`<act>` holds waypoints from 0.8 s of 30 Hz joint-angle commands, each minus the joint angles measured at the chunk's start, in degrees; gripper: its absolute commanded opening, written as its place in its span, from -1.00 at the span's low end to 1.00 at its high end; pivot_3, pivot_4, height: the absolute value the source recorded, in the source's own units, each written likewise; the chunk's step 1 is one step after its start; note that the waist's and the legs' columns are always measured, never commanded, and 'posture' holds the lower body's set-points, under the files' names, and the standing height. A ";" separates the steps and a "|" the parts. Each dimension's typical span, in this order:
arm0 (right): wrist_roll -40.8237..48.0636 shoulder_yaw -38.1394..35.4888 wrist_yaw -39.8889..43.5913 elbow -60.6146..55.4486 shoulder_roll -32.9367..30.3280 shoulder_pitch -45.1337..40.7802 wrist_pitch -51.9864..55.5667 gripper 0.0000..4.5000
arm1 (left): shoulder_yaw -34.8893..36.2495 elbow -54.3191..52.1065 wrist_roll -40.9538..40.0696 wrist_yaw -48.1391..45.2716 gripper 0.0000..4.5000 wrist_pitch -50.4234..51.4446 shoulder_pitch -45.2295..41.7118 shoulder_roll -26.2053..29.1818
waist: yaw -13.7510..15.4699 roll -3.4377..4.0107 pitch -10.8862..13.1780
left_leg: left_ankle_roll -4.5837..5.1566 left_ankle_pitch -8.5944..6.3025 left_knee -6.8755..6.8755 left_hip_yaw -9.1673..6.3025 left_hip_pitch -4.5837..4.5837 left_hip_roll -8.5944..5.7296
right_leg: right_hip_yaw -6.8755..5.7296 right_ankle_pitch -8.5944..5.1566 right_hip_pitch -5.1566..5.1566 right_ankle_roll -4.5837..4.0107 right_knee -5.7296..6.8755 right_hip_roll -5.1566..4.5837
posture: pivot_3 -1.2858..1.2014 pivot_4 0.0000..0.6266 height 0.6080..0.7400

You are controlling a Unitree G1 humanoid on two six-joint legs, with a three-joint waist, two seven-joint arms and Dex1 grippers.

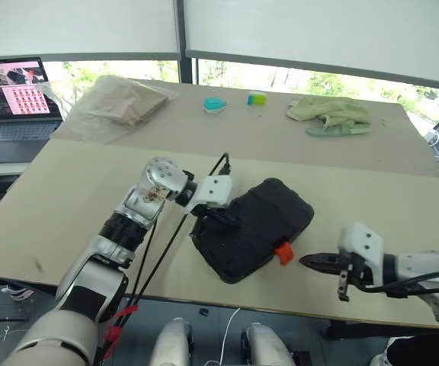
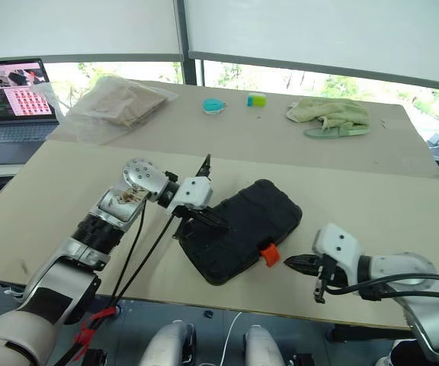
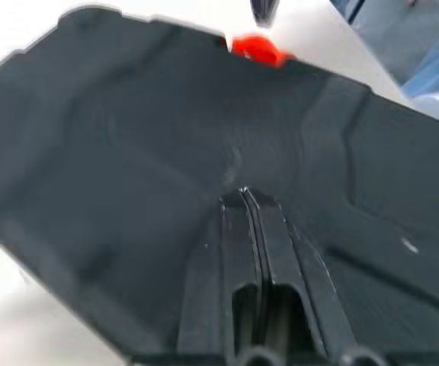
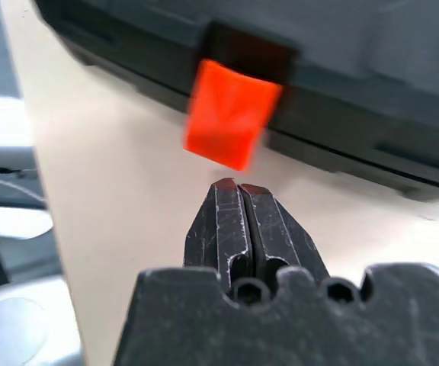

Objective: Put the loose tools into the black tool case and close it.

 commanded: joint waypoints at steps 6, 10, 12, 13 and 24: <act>-3.18 6.99 -5.32 0.01 4.20 -3.96 1.85 -1.00 | -1.89 3.02 2.45 1.02 -0.98 -0.68 0.80 -0.65 | 0.01 -0.02 -0.03 | 0.00 0.00 0.05 -0.02 0.04 0.02 | -0.01 0.00 0.05 0.00 0.01 0.02 | 0.03 -0.52 1.00; -5.59 9.73 -7.73 2.59 7.11 -5.80 0.62 -1.00 | -1.91 2.73 2.37 0.99 -0.98 -0.86 0.85 -0.75 | 0.01 -0.02 -0.03 | 0.00 0.00 0.06 -0.02 0.04 0.02 | -0.01 0.00 0.05 0.00 0.02 0.02 | 0.03 -0.52 1.00; -7.10 10.73 -8.95 3.92 8.69 -6.07 -0.66 -1.00 | -1.98 2.38 2.35 1.07 -0.98 -0.72 0.96 -0.85 | -0.05 -0.01 -0.04 | 0.00 0.00 0.07 -0.01 0.04 0.02 | -0.01 0.00 0.04 0.00 0.02 0.02 | 0.03 -0.52 1.00; -7.71 10.95 -9.58 4.31 9.42 -6.21 -1.11 -1.00 | -2.01 2.12 2.31 1.06 -0.98 -0.69 1.07 -0.87 | -0.05 0.00 -0.04 | 0.00 0.00 0.07 -0.01 0.04 0.03 | -0.01 0.00 0.04 0.00 0.03 0.03 | 0.03 -0.52 1.00; -4.65 3.68 -11.36 -1.46 13.42 -6.29 -2.75 -1.00 | -3.04 2.72 3.44 1.13 -0.98 -3.05 1.83 -1.48 | -0.47 0.00 -0.04 | 0.01 0.02 0.12 -0.02 0.04 0.04 | 0.00 0.02 0.02 -0.02 0.14 0.05 | 0.03 -0.52 1.00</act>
